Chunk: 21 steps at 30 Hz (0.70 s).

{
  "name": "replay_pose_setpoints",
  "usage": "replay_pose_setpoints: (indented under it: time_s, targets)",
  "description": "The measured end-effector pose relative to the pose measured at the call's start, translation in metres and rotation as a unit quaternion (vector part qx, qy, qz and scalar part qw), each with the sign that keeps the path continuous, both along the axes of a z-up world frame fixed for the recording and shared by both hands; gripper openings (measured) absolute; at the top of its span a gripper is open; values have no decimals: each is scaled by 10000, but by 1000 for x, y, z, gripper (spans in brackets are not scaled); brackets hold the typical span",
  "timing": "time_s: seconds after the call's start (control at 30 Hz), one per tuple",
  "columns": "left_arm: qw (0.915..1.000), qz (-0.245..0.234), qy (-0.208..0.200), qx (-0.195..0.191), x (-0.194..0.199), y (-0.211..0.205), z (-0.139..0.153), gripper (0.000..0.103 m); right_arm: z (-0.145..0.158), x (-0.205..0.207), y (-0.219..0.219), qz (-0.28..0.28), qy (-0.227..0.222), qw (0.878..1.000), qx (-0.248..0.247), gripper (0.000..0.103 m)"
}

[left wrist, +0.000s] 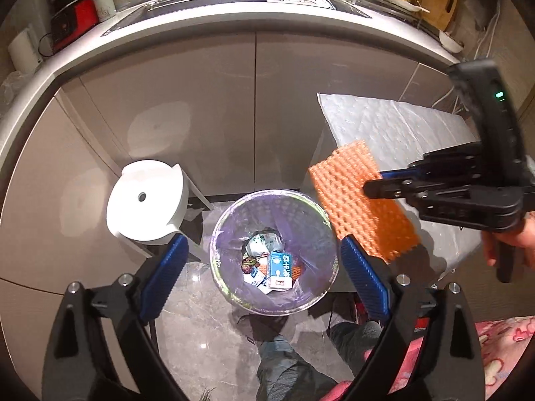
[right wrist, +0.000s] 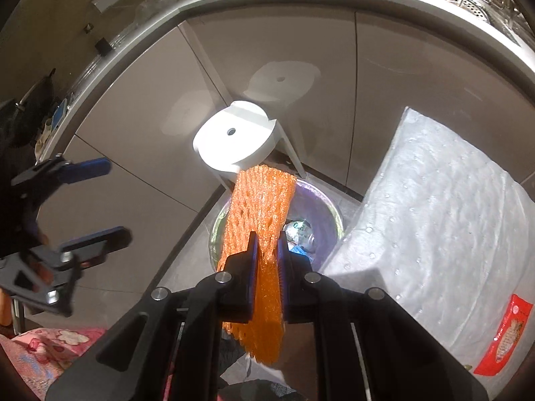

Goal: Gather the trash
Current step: 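Carry the orange foam net over the bin and release it with the right gripper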

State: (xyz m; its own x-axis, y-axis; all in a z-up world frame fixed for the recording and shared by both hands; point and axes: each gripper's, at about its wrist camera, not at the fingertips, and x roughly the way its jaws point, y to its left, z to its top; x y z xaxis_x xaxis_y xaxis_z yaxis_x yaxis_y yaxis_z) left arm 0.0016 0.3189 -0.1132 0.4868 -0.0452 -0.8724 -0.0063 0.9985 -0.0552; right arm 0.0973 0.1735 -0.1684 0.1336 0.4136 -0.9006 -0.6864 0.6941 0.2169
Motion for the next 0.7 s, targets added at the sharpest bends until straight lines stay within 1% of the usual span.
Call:
replay_pose_setpoints:
  time_s: [0.13,0.27,0.47,0.5,0.53,0.57,0.6,0.63,0.7]
  targets:
    - [9997,237,-11,48,-17,18,10,90,-36,6,31,105,148,9997,-164,12]
    - [9994,311,20,123,-29,26,13,90,-65,9,53,156,245,9989,-366,12]
    - [9995,299,41,70,-38,34,16,92,-92,8,71,147,302,9976,-602,13]
    - [9995,288,50,77,-39,34,16,92,-95,7,73,152,303,9973,-655,15]
    - [9996,279,50,95,-40,34,16,92,-98,7,74,156,327,9969,-699,19]
    - [9996,266,52,114,-40,35,16,92,-99,6,74,138,316,9967,-740,36]
    - [9996,267,44,114,-40,35,15,92,-100,5,74,118,277,9966,-766,56]
    - [9996,269,43,109,-40,36,15,92,-99,4,74,106,236,9967,-763,60]
    - [9996,265,45,119,-41,36,15,92,-97,4,74,119,209,9967,-773,61]
